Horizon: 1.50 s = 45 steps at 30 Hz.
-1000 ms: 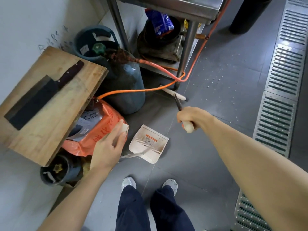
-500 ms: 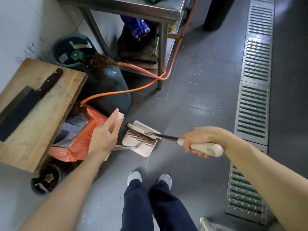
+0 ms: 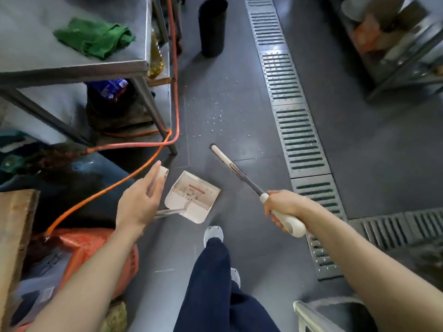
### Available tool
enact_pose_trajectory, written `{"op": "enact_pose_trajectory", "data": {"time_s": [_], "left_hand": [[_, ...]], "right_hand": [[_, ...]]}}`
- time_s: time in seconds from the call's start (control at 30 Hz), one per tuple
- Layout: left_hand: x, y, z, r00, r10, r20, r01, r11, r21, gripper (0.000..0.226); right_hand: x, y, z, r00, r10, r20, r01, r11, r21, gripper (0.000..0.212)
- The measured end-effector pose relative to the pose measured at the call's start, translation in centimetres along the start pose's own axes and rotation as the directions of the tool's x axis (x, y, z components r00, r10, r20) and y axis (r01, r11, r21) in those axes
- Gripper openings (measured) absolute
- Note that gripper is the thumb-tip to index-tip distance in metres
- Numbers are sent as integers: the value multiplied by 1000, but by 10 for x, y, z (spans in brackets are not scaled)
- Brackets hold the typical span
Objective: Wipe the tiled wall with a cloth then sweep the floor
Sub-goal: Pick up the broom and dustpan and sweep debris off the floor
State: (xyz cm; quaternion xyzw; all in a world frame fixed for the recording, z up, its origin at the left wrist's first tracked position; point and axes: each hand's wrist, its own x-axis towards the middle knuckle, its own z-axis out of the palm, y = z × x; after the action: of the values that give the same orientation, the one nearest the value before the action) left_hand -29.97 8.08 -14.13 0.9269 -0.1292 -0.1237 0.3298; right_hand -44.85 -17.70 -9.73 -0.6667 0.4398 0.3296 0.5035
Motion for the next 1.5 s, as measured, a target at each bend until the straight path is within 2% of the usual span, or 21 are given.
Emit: {"op": "enact_pose_trajectory", "data": {"time_s": [0.13, 0.27, 0.37, 0.47, 0.57, 0.7, 0.8, 0.97, 1.07, 1.2, 1.37, 1.43, 1.5], "left_hand": [[42, 26, 15, 990, 113, 80, -119, 990, 73, 40], [75, 36, 26, 976, 153, 152, -162, 986, 46, 39], [97, 42, 33, 966, 178, 189, -184, 983, 15, 39], [114, 43, 34, 962, 185, 202, -194, 981, 24, 39], [124, 45, 34, 963, 180, 199, -188, 982, 26, 39], [132, 48, 34, 968, 170, 184, -176, 984, 21, 38], [130, 49, 35, 974, 154, 165, -153, 988, -18, 38], [129, 61, 45, 978, 114, 172, -106, 993, -52, 37], [132, 65, 50, 979, 111, 169, -107, 994, -30, 37], [131, 62, 52, 985, 88, 147, -89, 996, 1, 38], [137, 62, 56, 988, 92, 123, -97, 994, 42, 38], [139, 64, 57, 987, 90, 135, -95, 995, 33, 38], [139, 66, 56, 987, 87, 138, -89, 996, 13, 39]], "right_hand": [[23, 9, -31, 990, 45, -135, -39, 998, 50, 9], [50, 17, -40, 972, 98, -213, -75, 991, 113, 12], [64, 12, -37, 968, 140, -206, -88, 966, 244, 4], [75, -1, -30, 971, 211, -116, -132, 870, 476, 18], [79, -21, -23, 982, 184, -46, -124, 806, 579, 17], [85, -36, -22, 987, 160, -27, -120, 832, 542, 20], [86, -36, -28, 985, 134, -107, -83, 918, 388, 23], [104, -28, -49, 975, 102, -196, -38, 951, 307, 18], [129, -28, -75, 985, 100, -140, -61, 963, 263, 15], [149, -26, -105, 985, 148, -85, -117, 947, 298, 6], [157, -28, -86, 994, 105, -40, -104, 994, 32, 11], [154, -33, -78, 994, 107, -11, -106, 992, 70, 14], [150, -38, -80, 993, 105, -48, -98, 986, 137, 24]]}}
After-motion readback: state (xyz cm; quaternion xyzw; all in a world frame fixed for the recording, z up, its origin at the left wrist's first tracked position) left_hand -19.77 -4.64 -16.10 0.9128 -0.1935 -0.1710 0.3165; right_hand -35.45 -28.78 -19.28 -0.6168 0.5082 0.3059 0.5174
